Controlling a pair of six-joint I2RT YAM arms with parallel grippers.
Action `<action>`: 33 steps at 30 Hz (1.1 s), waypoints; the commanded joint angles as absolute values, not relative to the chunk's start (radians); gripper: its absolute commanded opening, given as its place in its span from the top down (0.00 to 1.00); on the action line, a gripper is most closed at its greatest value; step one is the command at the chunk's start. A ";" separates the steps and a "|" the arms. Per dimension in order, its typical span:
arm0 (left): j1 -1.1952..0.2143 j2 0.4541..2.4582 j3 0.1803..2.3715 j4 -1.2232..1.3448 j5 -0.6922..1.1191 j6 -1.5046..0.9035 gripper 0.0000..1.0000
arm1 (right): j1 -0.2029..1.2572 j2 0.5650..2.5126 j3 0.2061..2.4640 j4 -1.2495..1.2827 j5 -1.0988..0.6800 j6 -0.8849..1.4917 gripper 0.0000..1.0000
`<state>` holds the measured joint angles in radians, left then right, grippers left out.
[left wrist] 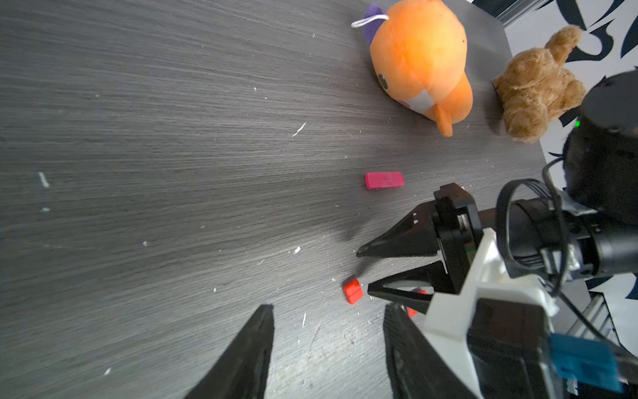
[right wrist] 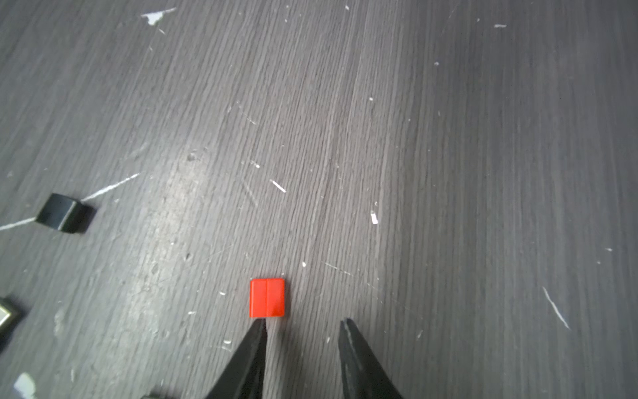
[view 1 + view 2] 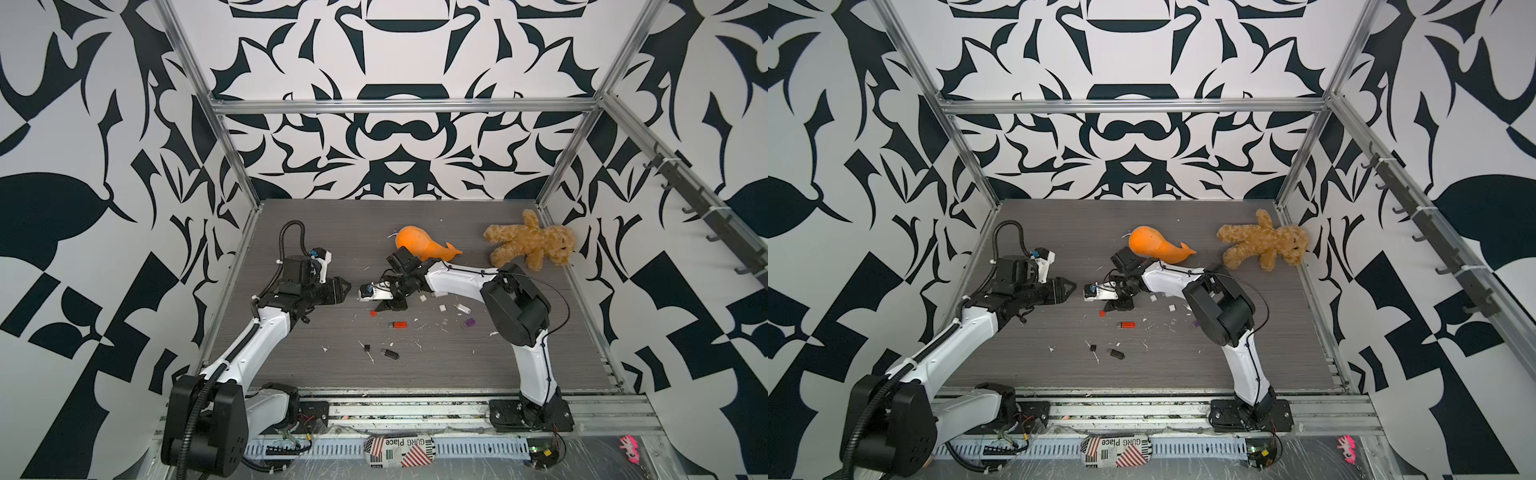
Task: Close the usb drive cover
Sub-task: Pick up the cover from the center of the board.
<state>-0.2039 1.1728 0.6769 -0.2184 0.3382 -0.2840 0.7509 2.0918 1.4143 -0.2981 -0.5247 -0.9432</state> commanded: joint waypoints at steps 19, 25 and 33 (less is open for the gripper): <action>-0.202 1.190 0.711 -0.255 0.348 -0.265 0.45 | 0.777 2.138 1.491 -0.391 -0.566 -0.922 0.60; -0.202 1.187 0.706 -0.256 0.345 -0.269 0.45 | 0.778 2.149 1.499 -0.408 -0.550 -0.917 0.65; -0.202 1.192 0.705 -0.253 0.344 -0.273 0.44 | 0.779 2.166 1.520 -0.437 -0.550 -0.916 0.68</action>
